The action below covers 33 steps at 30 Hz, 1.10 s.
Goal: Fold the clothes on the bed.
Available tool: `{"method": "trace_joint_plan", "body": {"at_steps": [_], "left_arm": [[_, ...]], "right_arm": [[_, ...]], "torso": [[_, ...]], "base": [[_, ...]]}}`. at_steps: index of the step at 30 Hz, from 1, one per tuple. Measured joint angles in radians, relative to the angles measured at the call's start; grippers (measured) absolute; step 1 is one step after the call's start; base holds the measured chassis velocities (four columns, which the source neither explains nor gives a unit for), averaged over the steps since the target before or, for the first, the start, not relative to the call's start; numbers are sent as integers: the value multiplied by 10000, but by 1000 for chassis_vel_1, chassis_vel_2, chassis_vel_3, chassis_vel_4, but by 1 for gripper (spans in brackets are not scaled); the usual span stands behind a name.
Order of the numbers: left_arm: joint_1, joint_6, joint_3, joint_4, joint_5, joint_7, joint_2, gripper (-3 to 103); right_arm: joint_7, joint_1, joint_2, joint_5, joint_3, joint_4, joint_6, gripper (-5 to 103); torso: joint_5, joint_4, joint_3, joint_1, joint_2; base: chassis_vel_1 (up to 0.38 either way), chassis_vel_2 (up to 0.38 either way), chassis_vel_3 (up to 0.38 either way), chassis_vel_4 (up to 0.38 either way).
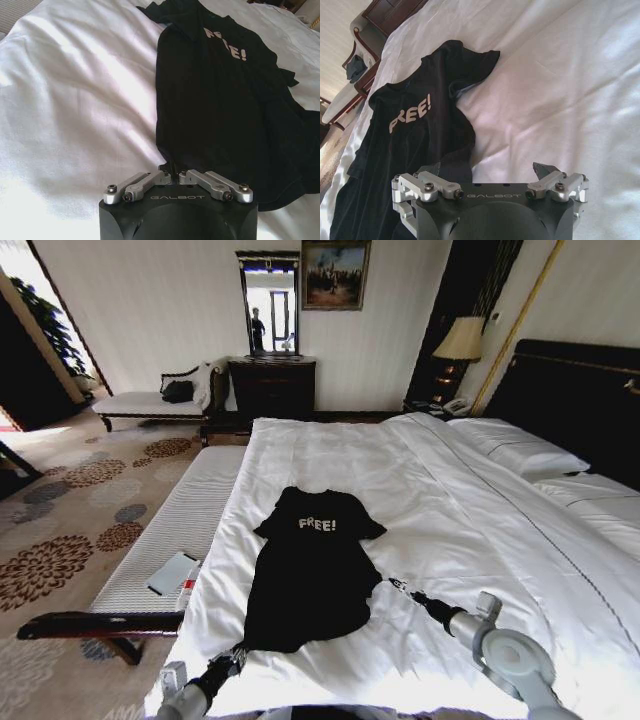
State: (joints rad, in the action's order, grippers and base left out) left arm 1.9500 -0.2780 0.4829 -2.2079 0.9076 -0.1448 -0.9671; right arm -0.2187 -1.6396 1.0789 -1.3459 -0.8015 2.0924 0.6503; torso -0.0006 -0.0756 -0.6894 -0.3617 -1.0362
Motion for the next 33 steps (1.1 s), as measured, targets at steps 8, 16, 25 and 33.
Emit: {"method": "trace_joint_plan", "body": {"at_steps": [8, 16, 25, 33], "left_arm": [[-160, 135, 340, -44, 166, -253, -39, 1], [-588, 110, 1667, -68, 1140, -530, -382, 1], [-980, 95, 2245, 58, 1645, -751, -682, 1], [-1075, 87, 2430, 84, 1774, -846, -663, 1]], "right_arm": [[-1, -313, 575, 159, 233, -1, 107, 100], [-109, -303, 983, 120, 748, 278, 235, 100], [-329, -510, 1641, 208, 1558, 672, 430, 100], [-345, -113, 1889, 519, 2251, 440, 388, 100]], "torso": [[-1, -1, 0, 1, 0], [-2, 1, 0, 0, 0], [-3, -2, 0, 0, 0], [-2, 2, 0, 0, 0]], "base": [[0, 0, 0, 0], [0, 0, 0, 0], [0, 0, 0, 0], [0, 0, 0, 0]]}}
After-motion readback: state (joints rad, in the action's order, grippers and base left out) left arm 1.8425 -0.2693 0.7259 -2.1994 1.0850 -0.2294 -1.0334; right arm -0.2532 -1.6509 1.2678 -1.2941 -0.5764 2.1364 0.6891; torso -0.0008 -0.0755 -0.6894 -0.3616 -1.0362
